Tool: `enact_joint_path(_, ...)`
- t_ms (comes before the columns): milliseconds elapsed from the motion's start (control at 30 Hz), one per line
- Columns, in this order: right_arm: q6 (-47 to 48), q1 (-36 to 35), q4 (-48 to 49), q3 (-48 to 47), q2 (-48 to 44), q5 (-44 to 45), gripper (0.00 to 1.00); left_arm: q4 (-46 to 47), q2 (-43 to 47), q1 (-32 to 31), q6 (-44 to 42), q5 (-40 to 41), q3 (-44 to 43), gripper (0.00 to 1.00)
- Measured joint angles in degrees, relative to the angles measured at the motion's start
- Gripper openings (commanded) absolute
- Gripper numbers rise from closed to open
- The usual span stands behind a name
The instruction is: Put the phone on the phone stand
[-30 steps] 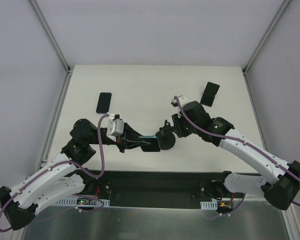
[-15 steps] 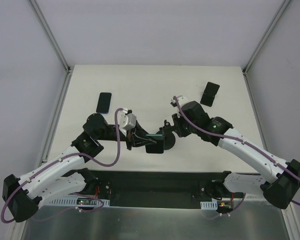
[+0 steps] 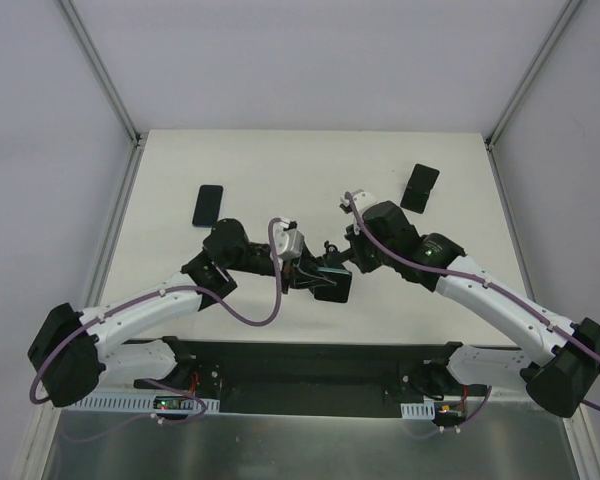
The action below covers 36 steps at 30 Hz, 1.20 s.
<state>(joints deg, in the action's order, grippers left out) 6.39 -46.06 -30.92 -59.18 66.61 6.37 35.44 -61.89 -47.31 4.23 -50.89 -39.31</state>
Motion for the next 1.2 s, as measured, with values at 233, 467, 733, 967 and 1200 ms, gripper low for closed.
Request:
enact_joint_path(233,4.5,0.7,1.5,0.0,0.0,-4.9,0.01,4.8,-14.7,0.0,-2.4,-10.3,-9.1,0.00)
enact_joint_path(467,6.9,3.3,1.3,0.0,0.0,-13.1,0.01,9.5,-22.3,2.1,-0.9,-20.4,-16.3,0.00)
enact_joint_path(733,7.6,5.0,1.2,0.6,0.0,-17.2,0.01,20.7,-30.3,5.4,8.4,-26.4,-16.8,0.00)
enact_joint_path(967,7.6,5.2,1.7,0.7,0.1,-17.2,0.01,23.6,-31.6,6.6,10.7,-27.6,-16.2,0.00)
enact_joint_path(1200,6.7,5.0,3.0,0.9,0.1,-16.7,0.01,18.8,-26.7,7.2,5.1,-23.1,-11.3,0.00)
